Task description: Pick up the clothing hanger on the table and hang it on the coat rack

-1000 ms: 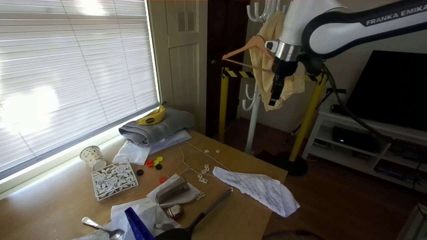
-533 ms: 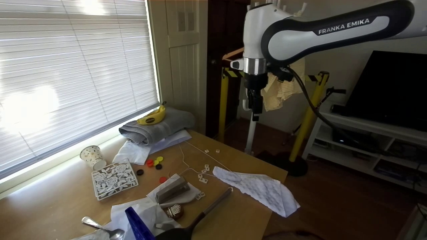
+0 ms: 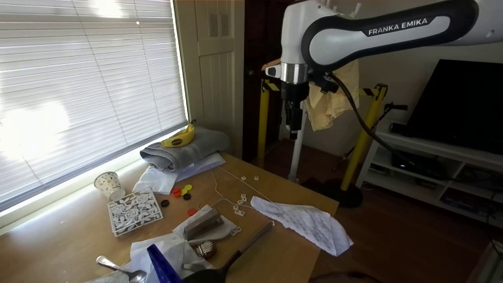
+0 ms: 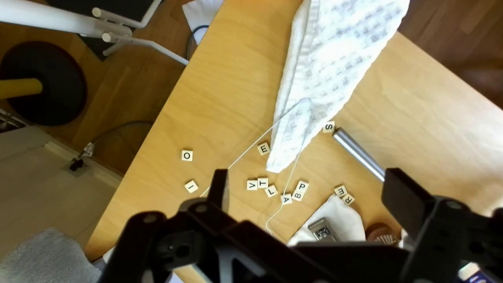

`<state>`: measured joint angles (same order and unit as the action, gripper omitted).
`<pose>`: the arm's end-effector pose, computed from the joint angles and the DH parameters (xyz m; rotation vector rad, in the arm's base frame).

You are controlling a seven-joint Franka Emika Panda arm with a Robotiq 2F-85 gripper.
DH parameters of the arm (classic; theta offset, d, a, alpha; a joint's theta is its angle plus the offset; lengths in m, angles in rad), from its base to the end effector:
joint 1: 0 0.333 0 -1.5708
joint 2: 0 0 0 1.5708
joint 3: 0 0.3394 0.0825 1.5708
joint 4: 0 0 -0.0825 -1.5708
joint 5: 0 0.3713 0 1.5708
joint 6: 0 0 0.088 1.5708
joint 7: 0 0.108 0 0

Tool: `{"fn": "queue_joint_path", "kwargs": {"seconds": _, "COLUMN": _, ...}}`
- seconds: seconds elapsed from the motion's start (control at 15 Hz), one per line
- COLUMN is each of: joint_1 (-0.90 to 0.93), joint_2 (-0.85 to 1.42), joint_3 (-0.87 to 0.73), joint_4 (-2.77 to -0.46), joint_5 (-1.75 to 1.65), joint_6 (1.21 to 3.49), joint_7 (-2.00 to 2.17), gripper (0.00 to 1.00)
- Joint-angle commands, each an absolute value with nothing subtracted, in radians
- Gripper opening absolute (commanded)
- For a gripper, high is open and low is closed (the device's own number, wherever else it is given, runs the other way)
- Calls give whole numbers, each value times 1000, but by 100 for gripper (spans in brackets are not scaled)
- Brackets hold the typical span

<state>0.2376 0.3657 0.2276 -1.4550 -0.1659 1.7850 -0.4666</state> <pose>0.6077 0.2628 0.5027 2.7178 1.4076 -0.0399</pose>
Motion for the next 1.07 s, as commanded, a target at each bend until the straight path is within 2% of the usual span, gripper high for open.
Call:
{"fn": "queue_joint_path", "kwargs": {"seconds": 0.0, "joint_1": 271, "joint_2": 479, "joint_3": 236, "joint_4": -1373, "joint_5": -119, "joint_6": 1865, "joint_7": -317, "gripper": 100}}
{"fn": "queue_joint_path", "kwargs": {"seconds": 0.4, "joint_1": 316, "joint_2": 718, "joint_3": 253, "joint_4": -1221, "joint_5": -66, "joint_6": 1979, "joint_7": -303, "gripper": 100}}
{"fn": "queue_joint_path", "kwargs": {"seconds": 1.0, "joint_1": 418, "joint_2": 1063, "joint_3": 253, "joint_4": -840, "joint_5": -86, "joint_6": 1765, "joint_7": -296, "gripper": 100}}
